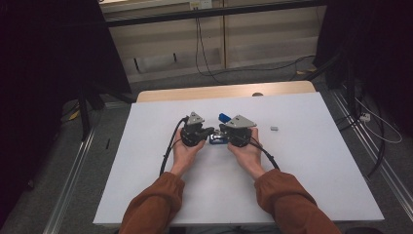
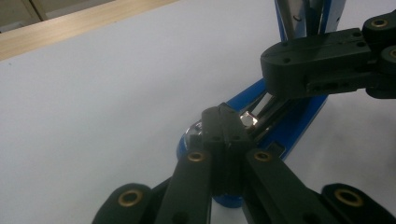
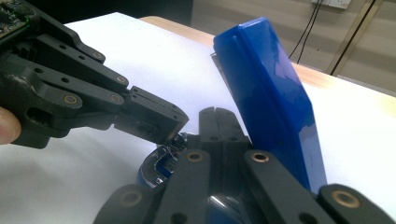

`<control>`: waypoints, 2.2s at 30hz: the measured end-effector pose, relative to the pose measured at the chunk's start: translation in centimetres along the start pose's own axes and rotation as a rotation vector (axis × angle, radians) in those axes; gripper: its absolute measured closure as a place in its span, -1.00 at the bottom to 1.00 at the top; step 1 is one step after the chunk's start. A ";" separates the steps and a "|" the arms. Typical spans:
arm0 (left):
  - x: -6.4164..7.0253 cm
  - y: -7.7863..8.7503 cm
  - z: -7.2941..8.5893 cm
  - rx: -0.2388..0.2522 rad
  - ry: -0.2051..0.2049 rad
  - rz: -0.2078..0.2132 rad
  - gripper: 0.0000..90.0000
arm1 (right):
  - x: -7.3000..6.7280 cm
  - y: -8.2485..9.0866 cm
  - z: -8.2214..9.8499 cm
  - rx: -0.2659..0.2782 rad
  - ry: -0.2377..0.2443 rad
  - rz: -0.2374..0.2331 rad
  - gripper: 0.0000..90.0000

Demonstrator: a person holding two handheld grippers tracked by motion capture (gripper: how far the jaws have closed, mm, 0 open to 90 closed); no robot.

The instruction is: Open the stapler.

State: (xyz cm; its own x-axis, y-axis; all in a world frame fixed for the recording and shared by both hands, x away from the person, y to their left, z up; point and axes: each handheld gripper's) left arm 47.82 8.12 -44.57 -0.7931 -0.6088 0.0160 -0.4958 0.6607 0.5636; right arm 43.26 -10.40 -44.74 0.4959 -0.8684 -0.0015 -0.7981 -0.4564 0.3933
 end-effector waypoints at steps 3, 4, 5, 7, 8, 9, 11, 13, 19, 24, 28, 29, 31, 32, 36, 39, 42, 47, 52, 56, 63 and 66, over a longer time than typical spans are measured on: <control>0.0 0.0 0.0 0.000 0.002 0.003 1.00 | 0.0 0.0 0.0 0.001 -0.002 0.000 1.00; 0.0 0.0 0.0 0.000 0.002 0.003 1.00 | 0.0 0.0 0.0 0.001 -0.002 0.000 1.00; 0.0 0.0 0.0 0.000 0.000 0.003 1.00 | 0.0 0.0 0.0 0.001 -0.006 -0.002 1.00; -0.1 0.0 0.0 0.001 0.001 0.005 1.00 | 0.1 0.0 0.0 0.002 -0.007 -0.002 1.00; -0.1 0.0 0.0 0.003 -0.004 0.004 1.00 | 0.1 0.0 0.0 0.002 -0.009 -0.002 1.00; -0.1 0.0 0.0 0.001 -0.004 0.005 1.00 | 0.1 0.0 0.0 0.003 -0.013 -0.002 1.00; -0.1 0.0 0.0 0.001 -0.002 0.005 1.00 | 0.1 0.0 0.0 0.007 -0.015 -0.003 1.00; -0.1 0.0 0.0 0.002 -0.003 0.005 1.00 | 0.1 0.0 0.1 0.008 -0.019 -0.005 1.00; 0.0 0.0 0.0 0.002 -0.001 0.004 1.00 | 0.2 0.1 -0.1 0.025 -0.022 0.015 1.00; -0.1 0.0 0.0 0.002 -0.004 0.005 1.00 | 0.2 0.3 -0.2 0.026 -0.025 0.013 1.00; -0.1 0.0 0.0 0.001 -0.003 0.005 1.00 | 0.2 0.2 -0.2 0.027 -0.025 0.015 1.00; -0.1 0.0 0.0 0.007 0.005 0.005 1.00 | 0.2 0.3 -0.2 0.028 -0.023 0.016 1.00; -0.1 0.0 0.1 0.007 0.012 0.008 1.00 | 0.2 0.3 -0.2 0.043 -0.020 0.024 1.00; -0.1 0.0 0.0 0.005 0.005 0.004 1.00 | 0.1 0.3 -0.3 0.043 -0.018 0.022 1.00; -0.1 0.0 0.0 0.003 0.004 0.004 1.00 | 0.0 0.5 -0.4 0.051 -0.011 0.025 1.00; -0.1 0.0 0.0 0.005 0.003 0.005 1.00 | 0.0 0.5 -0.4 0.051 -0.010 0.026 1.00; 0.0 0.0 0.0 0.004 0.001 0.002 1.00 | 0.0 0.5 -0.4 0.052 -0.009 0.027 1.00; 0.0 0.0 0.0 0.004 -0.001 0.003 1.00 | 0.0 0.6 -0.4 0.052 0.007 0.027 1.00; -0.1 0.0 0.1 0.004 0.000 0.005 1.00 | 0.0 0.8 -0.5 0.082 0.013 0.061 1.00; -0.1 0.0 0.1 0.008 0.007 0.008 1.00 | 0.5 1.1 -0.7 0.076 -0.003 0.050 1.00; -0.1 0.0 0.1 0.007 -0.004 0.004 1.00 | 0.9 1.4 -0.8 0.079 -0.024 0.049 1.00; -0.1 0.0 0.1 0.007 -0.011 0.001 1.00 | 1.0 1.5 -0.8 0.080 -0.028 0.050 1.00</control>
State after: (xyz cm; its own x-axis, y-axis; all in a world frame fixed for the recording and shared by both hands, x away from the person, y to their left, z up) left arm 47.85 8.18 -44.63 -0.7975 -0.6033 0.0075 -0.4976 0.6646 0.5574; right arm 42.84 -11.78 -43.37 0.4456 -0.8952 -0.0093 -0.8472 -0.4251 0.3187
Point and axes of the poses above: each handheld gripper's, and its own axes: y roughly backward along the jaws, z roughly out of its underside, x roughly to its right, and after that the axes turned 3 degrees about -y, right-handed
